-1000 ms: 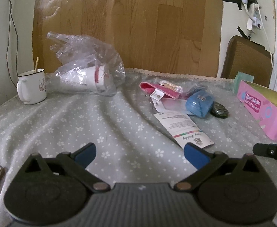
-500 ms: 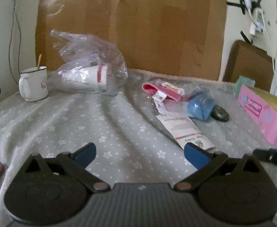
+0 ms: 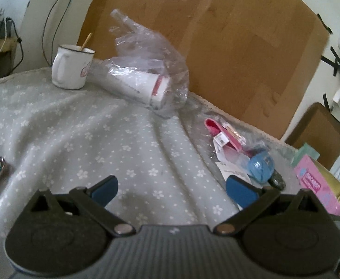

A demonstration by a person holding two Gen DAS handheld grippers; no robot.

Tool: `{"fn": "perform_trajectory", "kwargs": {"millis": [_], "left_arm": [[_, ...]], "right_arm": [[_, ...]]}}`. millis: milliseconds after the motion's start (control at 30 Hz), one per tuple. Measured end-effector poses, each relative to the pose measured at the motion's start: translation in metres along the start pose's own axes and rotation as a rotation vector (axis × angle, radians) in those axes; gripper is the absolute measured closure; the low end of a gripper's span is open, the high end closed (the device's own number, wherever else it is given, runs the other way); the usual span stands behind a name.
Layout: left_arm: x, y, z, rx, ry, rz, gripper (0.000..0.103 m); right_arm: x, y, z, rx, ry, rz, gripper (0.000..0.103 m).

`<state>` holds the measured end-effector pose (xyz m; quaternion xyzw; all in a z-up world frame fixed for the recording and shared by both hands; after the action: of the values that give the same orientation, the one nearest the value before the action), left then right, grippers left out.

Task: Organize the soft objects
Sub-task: 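Move the right gripper to the white greeting card and grasp it, then carry the card into the pink tin and open the right gripper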

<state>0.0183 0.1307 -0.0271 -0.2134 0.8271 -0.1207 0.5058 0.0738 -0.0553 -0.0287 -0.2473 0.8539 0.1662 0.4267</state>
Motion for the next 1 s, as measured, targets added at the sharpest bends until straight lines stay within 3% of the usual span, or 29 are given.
{"fn": "perform_trajectory", "kwargs": {"millis": [100,133,167,367,533,700,767,833,933,1000], "left_arm": [[0.001,-0.004,-0.001,-0.008,-0.009,0.024,0.000],[0.001,-0.006,-0.002,-0.011,-0.016,0.040,0.000],[0.001,-0.008,-0.002,-0.012,-0.020,0.053,0.000],[0.002,-0.013,-0.002,-0.013,-0.019,0.087,0.000],[0.002,-0.015,0.000,-0.015,-0.010,0.103,0.000],[0.012,-0.033,0.005,-0.004,0.058,0.178,0.001],[0.022,-0.055,0.002,0.071,0.111,0.173,0.001],[0.039,-0.091,-0.005,0.207,0.191,0.158,0.001],[0.071,-0.158,-0.010,0.377,0.326,0.231,0.002],[0.089,-0.192,-0.007,0.446,0.408,0.267,0.007]], "right_arm": [[-0.007,0.015,0.021,-0.012,0.032,-0.053,0.023],[-0.007,0.017,0.028,-0.004,0.051,-0.065,0.031],[-0.010,0.018,0.030,0.005,0.043,-0.064,0.031],[-0.006,0.010,0.022,0.006,0.036,-0.045,0.038],[0.020,-0.003,-0.019,-0.012,0.033,-0.019,0.038],[0.056,-0.037,-0.077,0.100,-0.011,-0.028,0.038],[0.072,-0.050,-0.094,0.151,-0.016,-0.007,0.038],[0.086,-0.063,-0.110,0.192,-0.028,0.031,0.038],[0.095,-0.077,-0.125,0.222,-0.060,0.107,0.038],[0.096,-0.084,-0.131,0.225,-0.088,0.144,0.038]]}}
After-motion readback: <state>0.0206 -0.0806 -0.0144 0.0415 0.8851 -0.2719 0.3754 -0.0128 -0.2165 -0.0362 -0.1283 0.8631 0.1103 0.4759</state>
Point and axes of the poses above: each gripper's, at about its wrist camera, not at the fingertips, and z roughly the way its jaws point, y to its left, x to its underside, the point moved 8 cm from there along z, roughly the way its jaws point, and after that the axes turned 2 degrees about -z, right-handed, at the moved point
